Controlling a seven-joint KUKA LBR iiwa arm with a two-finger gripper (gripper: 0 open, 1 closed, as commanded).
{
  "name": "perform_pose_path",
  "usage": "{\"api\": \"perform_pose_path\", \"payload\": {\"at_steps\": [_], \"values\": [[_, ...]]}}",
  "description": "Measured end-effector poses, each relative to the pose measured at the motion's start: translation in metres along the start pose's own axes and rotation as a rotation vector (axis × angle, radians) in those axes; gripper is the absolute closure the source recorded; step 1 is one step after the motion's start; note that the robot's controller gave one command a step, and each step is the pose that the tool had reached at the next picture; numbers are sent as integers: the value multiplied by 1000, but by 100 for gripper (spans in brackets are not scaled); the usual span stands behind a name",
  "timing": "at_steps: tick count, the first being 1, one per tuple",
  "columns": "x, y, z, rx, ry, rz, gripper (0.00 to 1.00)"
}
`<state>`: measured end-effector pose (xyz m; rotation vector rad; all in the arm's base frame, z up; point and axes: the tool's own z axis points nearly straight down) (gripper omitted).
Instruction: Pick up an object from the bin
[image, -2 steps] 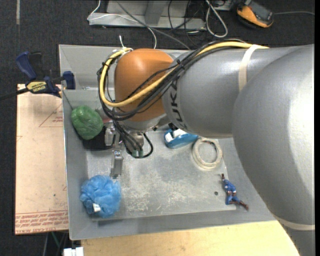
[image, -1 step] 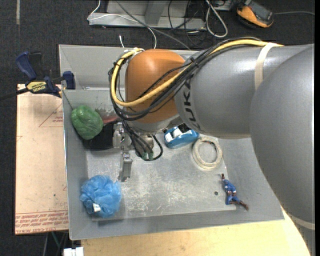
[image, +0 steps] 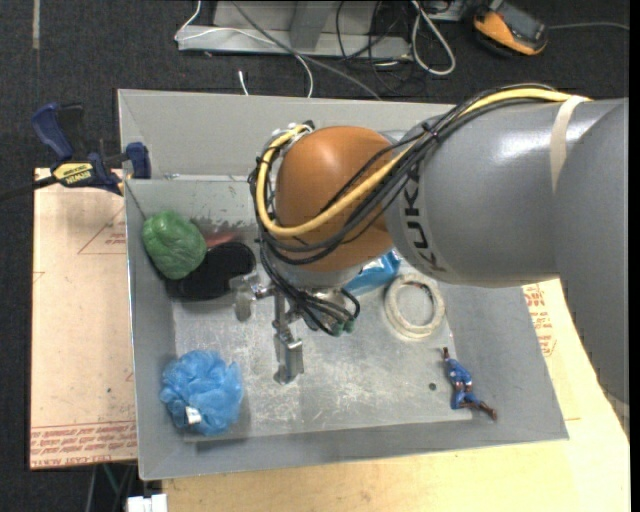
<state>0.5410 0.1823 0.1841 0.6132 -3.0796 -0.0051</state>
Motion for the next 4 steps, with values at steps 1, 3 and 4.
{"api": "perform_pose_path", "payload": {"at_steps": [1, 3, 4], "values": [[18, 19, -14, 0, 0, 328, 0], [-9, 16, 21, -2, -4, 388, 0], [-9, 42, 48, 0, 1, 355, 0]]}}
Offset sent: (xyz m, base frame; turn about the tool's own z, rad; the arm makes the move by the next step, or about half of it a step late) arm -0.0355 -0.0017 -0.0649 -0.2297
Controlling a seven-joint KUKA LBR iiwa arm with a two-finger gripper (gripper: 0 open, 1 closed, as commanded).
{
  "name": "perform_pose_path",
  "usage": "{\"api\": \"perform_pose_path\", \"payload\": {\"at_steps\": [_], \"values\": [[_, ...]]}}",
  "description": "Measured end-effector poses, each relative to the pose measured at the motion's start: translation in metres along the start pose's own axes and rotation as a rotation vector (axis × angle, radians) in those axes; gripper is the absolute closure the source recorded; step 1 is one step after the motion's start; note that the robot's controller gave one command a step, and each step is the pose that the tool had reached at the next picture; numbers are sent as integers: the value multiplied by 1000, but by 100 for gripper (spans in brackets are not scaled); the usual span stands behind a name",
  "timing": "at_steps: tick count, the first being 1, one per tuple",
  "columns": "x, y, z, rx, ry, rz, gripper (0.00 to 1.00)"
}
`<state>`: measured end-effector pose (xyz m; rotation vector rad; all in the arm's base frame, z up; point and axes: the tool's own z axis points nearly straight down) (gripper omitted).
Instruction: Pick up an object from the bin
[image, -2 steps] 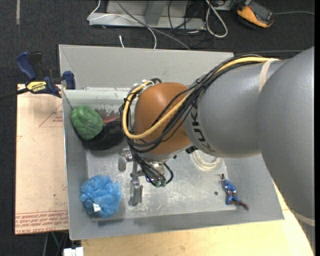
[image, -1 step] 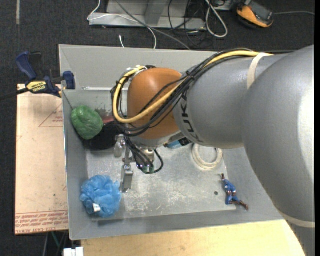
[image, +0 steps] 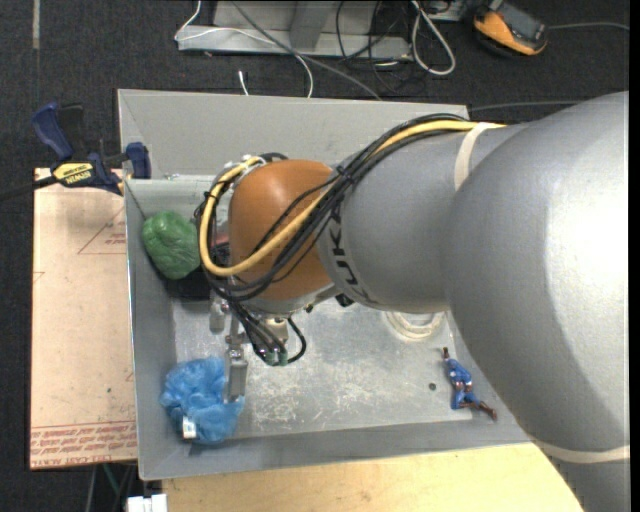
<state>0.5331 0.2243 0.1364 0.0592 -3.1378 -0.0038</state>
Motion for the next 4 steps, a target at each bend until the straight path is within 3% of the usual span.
{"api": "perform_pose_path", "payload": {"at_steps": [1, 2, 4], "values": [[20, -2, 14, -2, -8, -64, 0], [40, 17, 48, -1, -1, -271, 0], [18, 7, 65, -2, -10, -422, 0]]}}
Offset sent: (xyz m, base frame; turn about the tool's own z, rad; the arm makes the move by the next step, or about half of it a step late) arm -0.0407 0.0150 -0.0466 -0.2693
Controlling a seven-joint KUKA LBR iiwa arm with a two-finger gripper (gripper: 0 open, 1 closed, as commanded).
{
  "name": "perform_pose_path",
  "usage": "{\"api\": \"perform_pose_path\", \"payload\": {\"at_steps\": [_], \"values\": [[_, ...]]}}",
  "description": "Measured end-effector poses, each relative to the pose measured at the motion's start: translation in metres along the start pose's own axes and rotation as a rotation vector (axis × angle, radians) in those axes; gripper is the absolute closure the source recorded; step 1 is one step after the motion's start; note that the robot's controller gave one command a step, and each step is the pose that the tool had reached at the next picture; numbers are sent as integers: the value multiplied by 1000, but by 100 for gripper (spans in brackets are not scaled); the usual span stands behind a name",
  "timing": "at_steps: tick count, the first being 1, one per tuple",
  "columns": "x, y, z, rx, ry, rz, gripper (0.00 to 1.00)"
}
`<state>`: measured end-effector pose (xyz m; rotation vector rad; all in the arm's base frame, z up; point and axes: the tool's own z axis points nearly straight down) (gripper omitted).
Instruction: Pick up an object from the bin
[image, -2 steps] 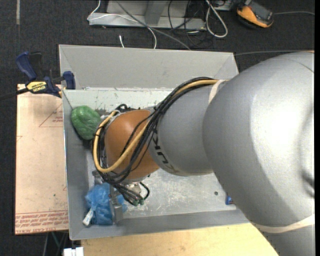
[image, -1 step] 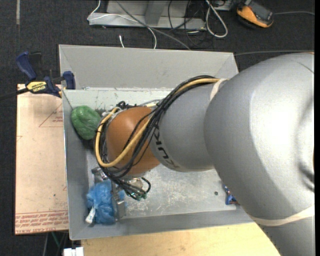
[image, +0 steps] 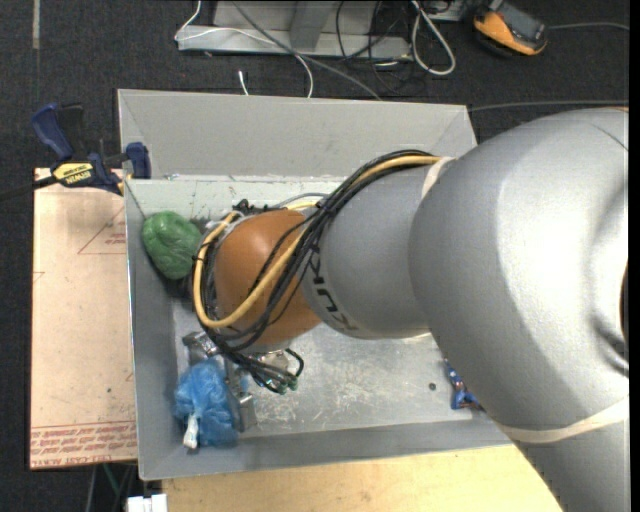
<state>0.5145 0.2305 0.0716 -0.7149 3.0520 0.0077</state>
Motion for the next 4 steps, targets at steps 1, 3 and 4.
{"api": "perform_pose_path", "payload": {"at_steps": [1, 3, 4], "values": [[0, 0, 0, 0, 0, 0, 0], [0, 0, 0, 0, 0, 0, 0], [16, 6, 0, 0, -9, -147, 0]]}}
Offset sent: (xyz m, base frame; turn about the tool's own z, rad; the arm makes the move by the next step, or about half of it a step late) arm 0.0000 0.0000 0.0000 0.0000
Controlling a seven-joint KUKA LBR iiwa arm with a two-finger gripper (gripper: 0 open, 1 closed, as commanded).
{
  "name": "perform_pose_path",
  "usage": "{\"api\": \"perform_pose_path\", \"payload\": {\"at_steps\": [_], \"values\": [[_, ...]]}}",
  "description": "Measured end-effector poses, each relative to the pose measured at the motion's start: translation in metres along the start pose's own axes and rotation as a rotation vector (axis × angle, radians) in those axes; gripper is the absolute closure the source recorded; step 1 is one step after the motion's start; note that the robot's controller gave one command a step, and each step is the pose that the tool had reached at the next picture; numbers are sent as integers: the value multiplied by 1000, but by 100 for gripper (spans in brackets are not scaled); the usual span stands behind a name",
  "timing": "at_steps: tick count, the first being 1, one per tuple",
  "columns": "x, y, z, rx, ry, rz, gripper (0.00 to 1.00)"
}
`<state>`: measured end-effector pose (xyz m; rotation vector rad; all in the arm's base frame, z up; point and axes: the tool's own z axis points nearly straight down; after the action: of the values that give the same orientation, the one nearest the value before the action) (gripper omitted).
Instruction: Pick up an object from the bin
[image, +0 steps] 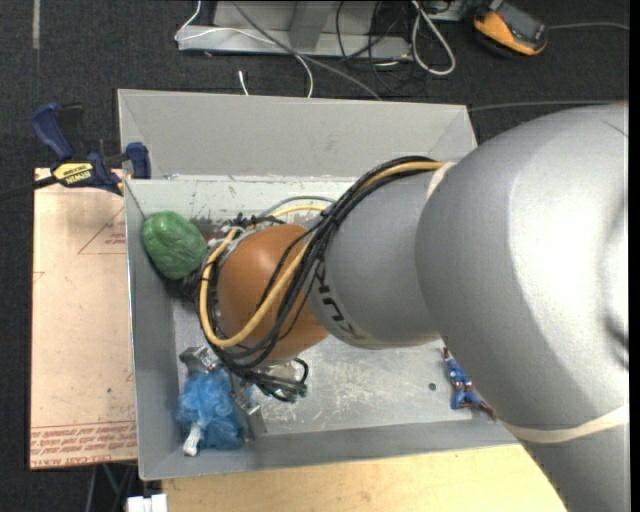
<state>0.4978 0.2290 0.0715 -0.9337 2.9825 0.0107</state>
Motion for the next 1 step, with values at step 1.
{"api": "perform_pose_path", "payload": {"at_steps": [1], "values": [[0, 0, 0, 0, 0, 0, 0]]}}
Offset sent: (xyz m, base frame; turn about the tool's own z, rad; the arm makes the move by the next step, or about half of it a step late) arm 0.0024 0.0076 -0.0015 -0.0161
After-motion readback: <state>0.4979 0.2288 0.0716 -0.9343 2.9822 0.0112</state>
